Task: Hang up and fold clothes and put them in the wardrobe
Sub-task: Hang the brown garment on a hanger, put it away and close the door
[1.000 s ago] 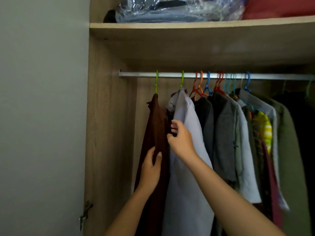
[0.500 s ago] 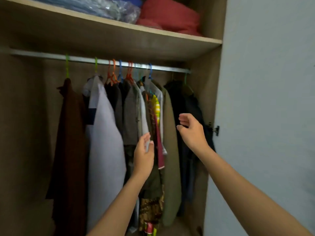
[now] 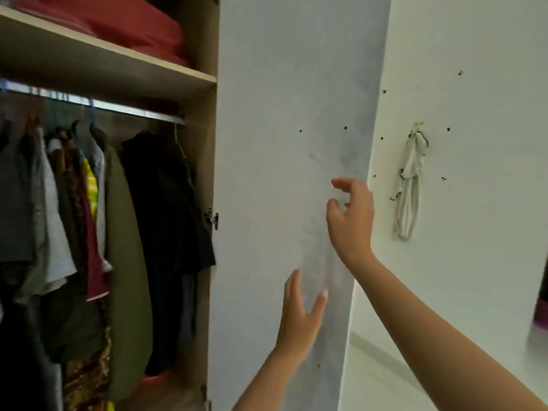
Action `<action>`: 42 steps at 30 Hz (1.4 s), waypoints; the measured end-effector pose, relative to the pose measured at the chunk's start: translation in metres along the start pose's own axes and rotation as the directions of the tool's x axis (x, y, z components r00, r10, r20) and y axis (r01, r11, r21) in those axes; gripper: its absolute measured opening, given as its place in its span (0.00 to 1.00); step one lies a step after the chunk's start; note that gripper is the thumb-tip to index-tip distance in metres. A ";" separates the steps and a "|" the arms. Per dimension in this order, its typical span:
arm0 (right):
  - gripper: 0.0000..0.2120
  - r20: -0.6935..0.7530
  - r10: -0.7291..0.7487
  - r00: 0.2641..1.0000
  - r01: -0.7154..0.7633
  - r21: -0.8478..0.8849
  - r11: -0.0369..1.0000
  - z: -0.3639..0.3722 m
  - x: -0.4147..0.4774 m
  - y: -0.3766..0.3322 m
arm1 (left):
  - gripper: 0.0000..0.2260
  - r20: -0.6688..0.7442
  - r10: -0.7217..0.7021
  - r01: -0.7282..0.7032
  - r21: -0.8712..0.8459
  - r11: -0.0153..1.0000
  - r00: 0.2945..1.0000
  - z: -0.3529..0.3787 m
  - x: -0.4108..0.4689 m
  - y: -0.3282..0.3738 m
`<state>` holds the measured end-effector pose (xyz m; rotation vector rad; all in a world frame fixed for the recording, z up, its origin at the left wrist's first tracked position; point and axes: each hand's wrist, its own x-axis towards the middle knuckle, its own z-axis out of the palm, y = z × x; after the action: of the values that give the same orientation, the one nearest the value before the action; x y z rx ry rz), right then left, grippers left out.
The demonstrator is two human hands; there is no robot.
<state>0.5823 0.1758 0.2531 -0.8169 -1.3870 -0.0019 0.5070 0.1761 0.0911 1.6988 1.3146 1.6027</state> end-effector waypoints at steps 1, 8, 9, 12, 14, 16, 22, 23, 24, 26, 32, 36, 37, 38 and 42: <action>0.14 -0.050 -0.007 0.999 0.007 -0.007 1.000 -0.013 0.003 0.010 | 0.34 0.023 0.017 -0.017 0.016 1.000 1.000 0.021 -0.005 0.003; 0.16 0.287 0.181 0.941 -0.224 0.127 0.966 -0.060 0.007 0.065 | 0.42 -0.172 0.141 -0.086 0.294 0.952 0.975 0.108 0.001 0.001; 0.15 0.335 0.175 0.926 -0.224 0.112 0.968 -0.061 0.006 0.069 | 0.42 -0.236 0.175 -0.083 0.355 0.931 0.956 0.112 0.007 -0.003; 0.14 0.346 0.164 0.924 -0.203 0.079 0.976 -0.063 0.005 0.078 | 0.44 -0.289 0.240 -0.086 0.458 0.885 0.927 0.116 0.013 -0.012; 0.12 0.350 0.163 0.923 -0.210 0.101 0.972 -0.065 0.003 0.078 | 0.40 -0.269 0.239 -0.081 0.489 0.868 0.933 0.113 0.008 -0.013; 0.11 0.349 0.158 0.924 -0.219 0.142 0.965 -0.065 -0.003 0.076 | 0.37 -0.244 0.223 -0.069 0.515 0.854 0.944 0.105 -0.002 -0.012; 0.09 0.303 0.101 0.948 -0.201 0.322 0.925 -0.050 -0.033 0.049 | 0.31 -0.156 0.282 -0.131 0.611 0.781 0.947 0.055 -0.039 -0.004; 0.08 0.302 0.086 0.949 -0.196 0.356 0.914 -0.045 -0.040 0.042 | 0.30 -0.170 0.299 -0.132 0.626 0.769 0.939 0.044 -0.047 -0.004; 0.08 0.299 0.065 0.952 -0.184 0.391 0.902 -0.039 -0.047 0.036 | 0.29 -0.191 0.318 -0.130 0.637 0.760 0.929 0.035 -0.054 -0.003; 0.09 0.286 0.013 0.958 -0.148 0.457 0.877 -0.026 -0.062 0.021 | 0.28 -0.235 0.342 -0.112 0.654 0.748 0.910 0.016 -0.069 -0.002; 0.13 0.309 -0.141 0.941 -0.083 0.612 0.786 0.016 -0.093 -0.034 | 0.27 -0.334 0.315 -0.067 0.584 0.809 0.888 -0.049 -0.104 0.013; 0.16 0.343 -0.245 0.907 -0.049 0.663 0.747 0.052 -0.107 -0.070 | 0.28 -0.382 0.315 -0.008 0.626 0.780 0.869 -0.103 -0.116 0.013; 0.18 0.357 -0.268 0.895 -0.046 0.671 0.740 0.060 -0.110 -0.077 | 0.28 -0.397 0.311 0.017 0.640 0.768 0.863 -0.115 -0.118 0.013; 0.19 0.373 -0.296 0.879 -0.045 0.684 0.728 0.069 -0.113 -0.086 | 0.28 -0.406 0.325 0.032 0.665 0.747 0.854 -0.129 -0.120 0.013; 0.22 0.415 -0.416 0.809 -0.009 0.716 0.698 0.101 -0.122 -0.111 | 0.32 -0.424 0.414 0.072 0.764 0.642 0.806 -0.178 -0.120 0.018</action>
<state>0.4167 0.0909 0.2002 0.0209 -1.8472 0.5970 0.3622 0.0172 0.0847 1.8886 2.4793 1.9223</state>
